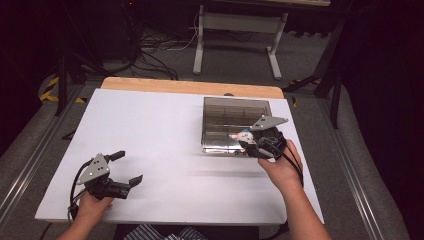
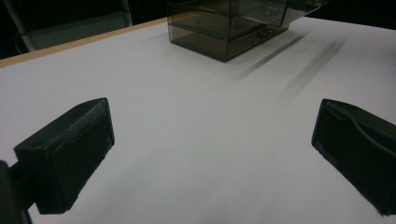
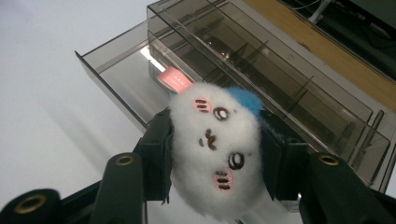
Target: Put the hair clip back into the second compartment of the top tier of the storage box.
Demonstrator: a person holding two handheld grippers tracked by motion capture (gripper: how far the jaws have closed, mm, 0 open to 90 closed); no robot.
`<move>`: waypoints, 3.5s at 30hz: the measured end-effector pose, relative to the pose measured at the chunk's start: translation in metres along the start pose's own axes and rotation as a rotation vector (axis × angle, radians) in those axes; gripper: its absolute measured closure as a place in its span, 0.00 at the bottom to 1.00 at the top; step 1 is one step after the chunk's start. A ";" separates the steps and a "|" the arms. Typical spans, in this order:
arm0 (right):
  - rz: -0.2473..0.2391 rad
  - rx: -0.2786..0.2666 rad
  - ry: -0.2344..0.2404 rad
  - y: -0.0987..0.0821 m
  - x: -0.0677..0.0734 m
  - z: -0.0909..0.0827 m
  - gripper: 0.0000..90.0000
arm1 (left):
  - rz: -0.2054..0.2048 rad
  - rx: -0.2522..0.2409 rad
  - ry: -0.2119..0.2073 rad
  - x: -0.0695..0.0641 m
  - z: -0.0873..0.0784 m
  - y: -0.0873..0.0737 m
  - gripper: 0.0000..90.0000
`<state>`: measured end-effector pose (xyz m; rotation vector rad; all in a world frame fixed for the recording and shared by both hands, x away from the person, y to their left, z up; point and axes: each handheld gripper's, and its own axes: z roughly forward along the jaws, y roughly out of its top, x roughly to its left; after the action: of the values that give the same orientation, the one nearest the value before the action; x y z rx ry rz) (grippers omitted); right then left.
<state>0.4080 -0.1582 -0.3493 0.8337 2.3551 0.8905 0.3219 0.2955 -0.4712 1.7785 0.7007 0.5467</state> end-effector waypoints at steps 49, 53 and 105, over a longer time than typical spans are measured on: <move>0.008 0.133 -0.059 0.006 -0.005 0.039 0.56 | 0.001 0.002 -0.005 0.000 0.000 0.000 0.00; 0.006 0.141 -0.064 0.006 -0.004 0.041 0.56 | 0.003 0.003 -0.003 0.000 0.000 0.000 0.00; 0.115 0.096 -0.054 0.005 -0.020 0.040 1.00 | 0.004 0.003 -0.017 0.000 0.000 0.000 0.00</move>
<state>0.4489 -0.1521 -0.3681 1.0274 2.3380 0.7943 0.3221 0.2956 -0.4708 1.7859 0.6871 0.5331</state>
